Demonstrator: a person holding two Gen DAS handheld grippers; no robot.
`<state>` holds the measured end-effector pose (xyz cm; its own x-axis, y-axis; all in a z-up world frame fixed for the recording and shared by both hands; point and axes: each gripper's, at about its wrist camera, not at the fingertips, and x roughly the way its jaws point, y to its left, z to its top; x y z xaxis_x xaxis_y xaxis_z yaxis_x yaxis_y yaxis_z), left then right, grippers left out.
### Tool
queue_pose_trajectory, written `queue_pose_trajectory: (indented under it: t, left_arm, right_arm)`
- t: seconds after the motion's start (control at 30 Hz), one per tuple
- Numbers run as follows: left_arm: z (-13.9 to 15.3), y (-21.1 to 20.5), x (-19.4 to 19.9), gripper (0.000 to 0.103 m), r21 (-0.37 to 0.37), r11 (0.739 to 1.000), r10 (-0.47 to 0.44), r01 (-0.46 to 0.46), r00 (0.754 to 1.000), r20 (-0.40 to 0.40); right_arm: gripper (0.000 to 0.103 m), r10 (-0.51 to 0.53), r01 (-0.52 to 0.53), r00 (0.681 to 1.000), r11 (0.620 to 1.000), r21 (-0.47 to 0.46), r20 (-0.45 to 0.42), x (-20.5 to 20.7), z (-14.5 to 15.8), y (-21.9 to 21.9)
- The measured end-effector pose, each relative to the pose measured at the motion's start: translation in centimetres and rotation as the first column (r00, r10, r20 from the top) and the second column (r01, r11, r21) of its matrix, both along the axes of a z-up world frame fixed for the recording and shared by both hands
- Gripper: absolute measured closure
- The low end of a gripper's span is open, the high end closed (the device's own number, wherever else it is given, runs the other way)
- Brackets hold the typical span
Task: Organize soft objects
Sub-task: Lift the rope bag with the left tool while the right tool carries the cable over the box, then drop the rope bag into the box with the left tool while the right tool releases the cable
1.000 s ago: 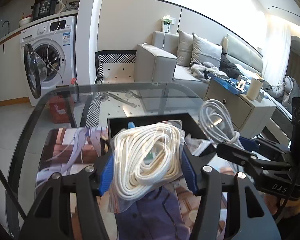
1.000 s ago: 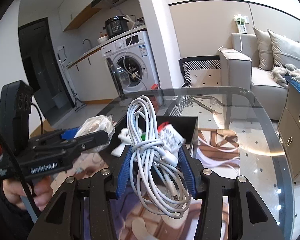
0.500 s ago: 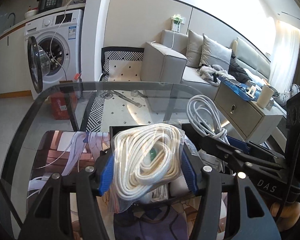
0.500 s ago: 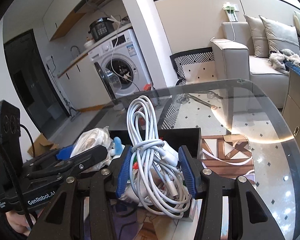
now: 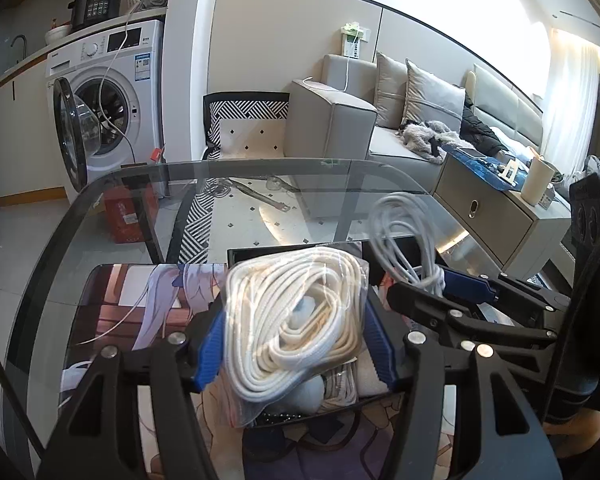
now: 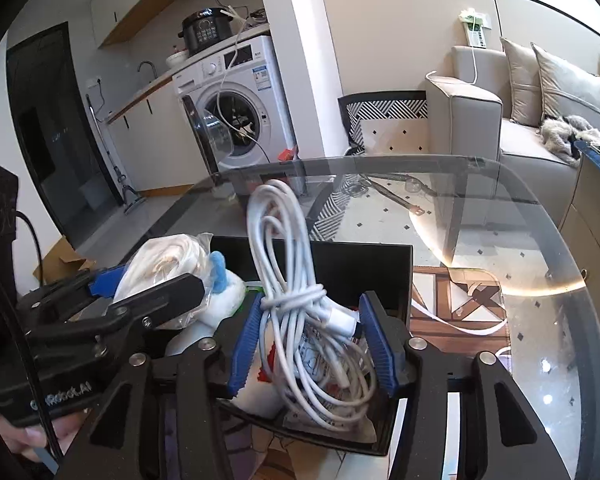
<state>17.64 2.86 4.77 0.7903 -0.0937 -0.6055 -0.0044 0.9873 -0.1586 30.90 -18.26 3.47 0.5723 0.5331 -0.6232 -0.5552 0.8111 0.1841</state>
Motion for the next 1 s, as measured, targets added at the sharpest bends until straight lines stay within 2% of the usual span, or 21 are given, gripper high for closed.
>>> queue_pose_trajectory:
  t: [0.03,0.1,0.2,0.33,0.43,0.57,0.7,0.83,1.0]
  left_arm:
    - [0.1,0.1,0.0,0.041,-0.002,1.0,-0.002,0.002,1.0,0.0]
    - [0.2,0.0,-0.2,0.038,-0.003,1.0,-0.008,0.008,1.0,0.004]
    - [0.3,-0.2,-0.3,0.03,0.01,1.0,-0.01,0.01,1.0,0.002]
    - [0.8,-0.7,-1.1,0.011,0.011,1.0,-0.021,0.021,0.999,0.026]
    - [1.2,-0.8,-2.0,0.0,0.027,0.999,-0.023,0.022,0.999,0.049]
    - [1.8,-0.7,-3.9,0.0,0.051,0.998,-0.043,0.039,0.995,0.09]
    - [2.1,-0.2,-6.0,0.0,0.088,0.996,-0.03,0.018,0.99,0.134]
    - [2.1,0.2,-7.3,0.0,0.112,0.994,-0.005,-0.013,0.988,0.154]
    - [1.1,1.0,-8.4,0.0,0.104,0.994,0.028,-0.044,0.988,0.151]
  right_arm:
    - [0.045,-0.007,0.006,1.0,1.0,0.006,0.019,-0.3,0.3,-0.4]
    - [0.03,-0.017,0.017,0.999,1.0,0.012,0.047,-0.7,0.8,-1.4]
    - [0.024,-0.016,0.014,0.998,0.999,0.032,0.067,-1.6,1.7,-2.9]
    - [0.014,-0.02,0.02,0.993,1.0,-0.001,0.115,-2.9,2.5,-4.1]
    - [0.005,-0.019,0.02,0.991,1.0,-0.003,0.13,-3.9,2.7,-4.9]
    - [0.001,-0.005,0.007,0.987,1.0,-0.01,0.158,-5.5,2.8,-5.4]
    - [0.001,0.006,-0.006,0.982,1.0,0.002,0.19,-7.0,3.0,-5.5]
    - [0.001,0.012,-0.019,0.975,0.999,0.028,0.223,-8.5,3.2,-5.5]
    - [0.001,0.028,-0.038,0.968,0.999,0.034,0.249,-9.8,2.7,-5.2]
